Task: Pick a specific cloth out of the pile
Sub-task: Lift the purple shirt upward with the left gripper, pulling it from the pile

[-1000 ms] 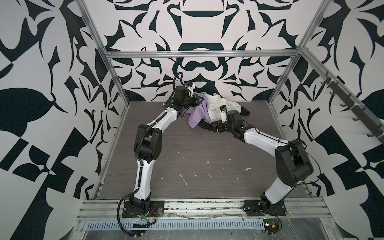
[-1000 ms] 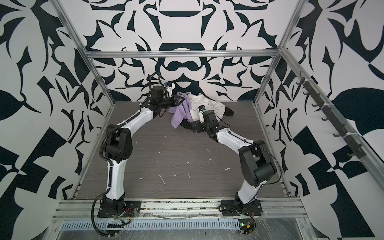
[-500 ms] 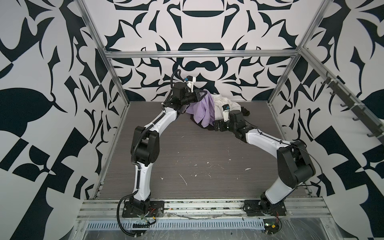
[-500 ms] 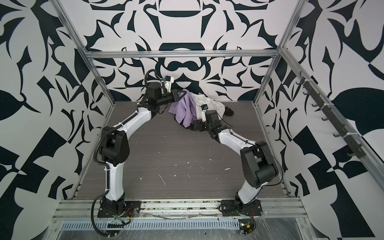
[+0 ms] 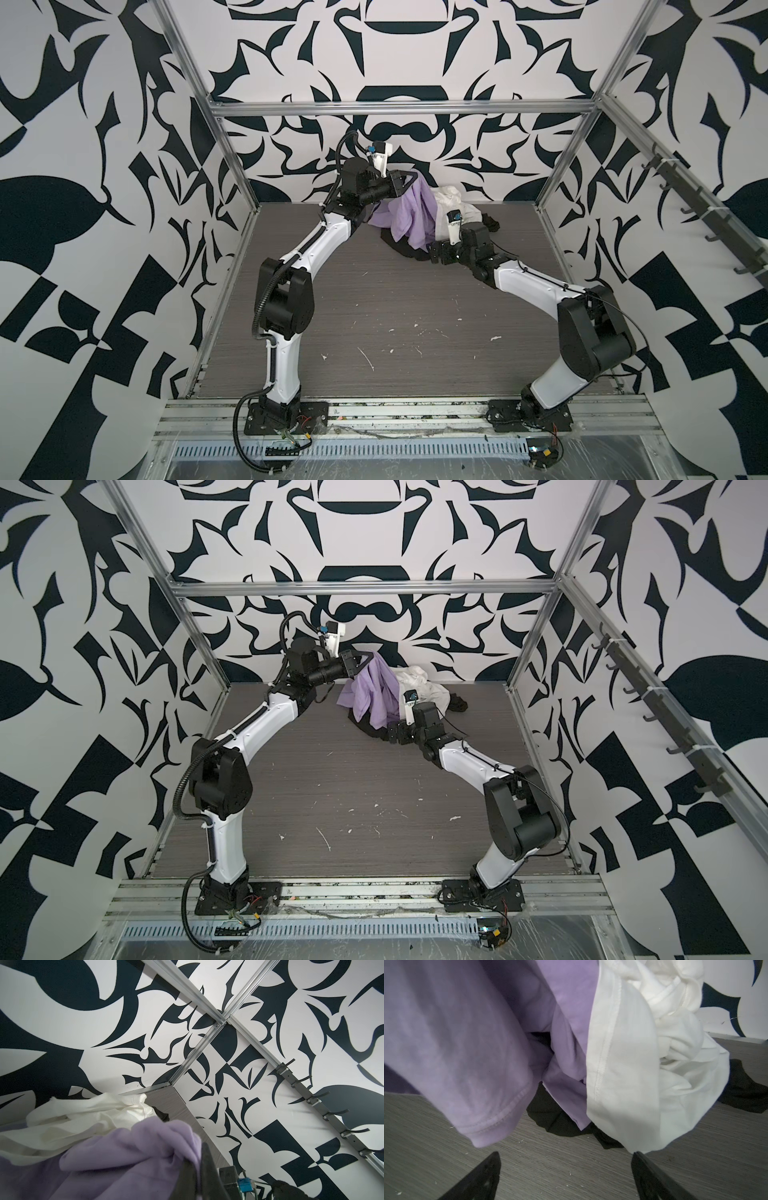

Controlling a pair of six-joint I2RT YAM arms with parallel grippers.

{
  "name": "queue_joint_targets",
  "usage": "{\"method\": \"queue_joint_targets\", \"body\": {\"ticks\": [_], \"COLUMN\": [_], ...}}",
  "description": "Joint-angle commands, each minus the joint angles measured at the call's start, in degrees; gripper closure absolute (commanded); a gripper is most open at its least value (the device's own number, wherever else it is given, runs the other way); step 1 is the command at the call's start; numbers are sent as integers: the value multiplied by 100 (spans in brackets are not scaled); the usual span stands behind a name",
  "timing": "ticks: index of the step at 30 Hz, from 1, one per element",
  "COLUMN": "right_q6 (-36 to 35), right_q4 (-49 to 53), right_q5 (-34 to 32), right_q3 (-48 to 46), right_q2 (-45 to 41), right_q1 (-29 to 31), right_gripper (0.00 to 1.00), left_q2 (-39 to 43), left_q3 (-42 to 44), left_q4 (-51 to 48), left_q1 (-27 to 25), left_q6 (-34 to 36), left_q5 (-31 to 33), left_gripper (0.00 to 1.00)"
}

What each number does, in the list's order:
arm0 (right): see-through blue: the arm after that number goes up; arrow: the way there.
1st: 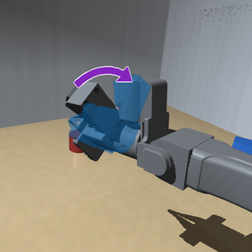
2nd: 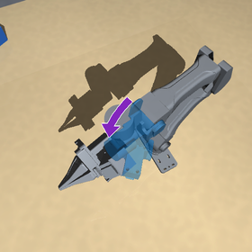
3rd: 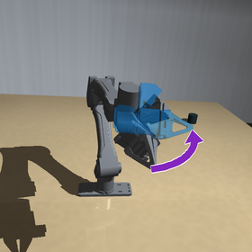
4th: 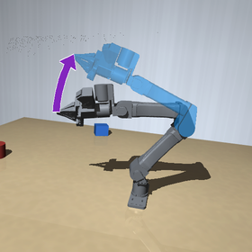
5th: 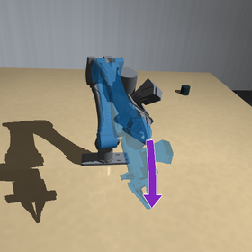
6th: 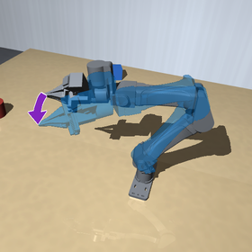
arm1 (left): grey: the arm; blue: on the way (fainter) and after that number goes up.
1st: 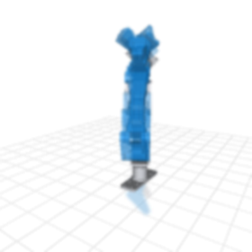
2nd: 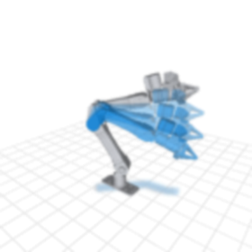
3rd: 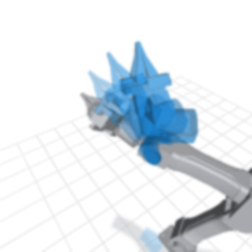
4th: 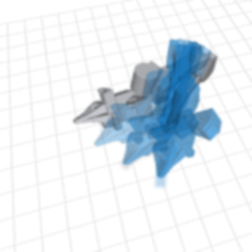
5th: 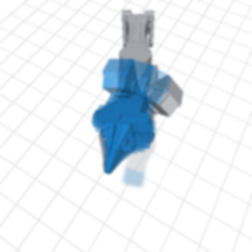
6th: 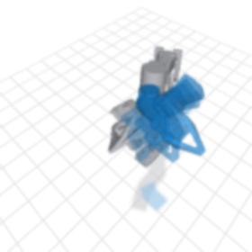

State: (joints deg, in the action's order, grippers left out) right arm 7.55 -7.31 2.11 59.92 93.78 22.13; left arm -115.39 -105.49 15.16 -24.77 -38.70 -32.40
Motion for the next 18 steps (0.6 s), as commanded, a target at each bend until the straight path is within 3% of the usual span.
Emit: {"method": "queue_joint_targets", "body": {"ticks": [1, 18], "right_q6": [16, -259], "right_q4": [-231, -434], "right_q5": [-18, 92], "right_q3": [2, -307], "right_q2": [-246, -628], "right_q1": [-25, -68], "right_gripper": [0, 0], "left_q2": [497, 807], "left_q3": [-115, -549], "left_q4": [411, 122], "left_q1": [8, 8], "left_q6": [89, 54], "left_q5": [-59, -257], "left_gripper": [100, 100]}}
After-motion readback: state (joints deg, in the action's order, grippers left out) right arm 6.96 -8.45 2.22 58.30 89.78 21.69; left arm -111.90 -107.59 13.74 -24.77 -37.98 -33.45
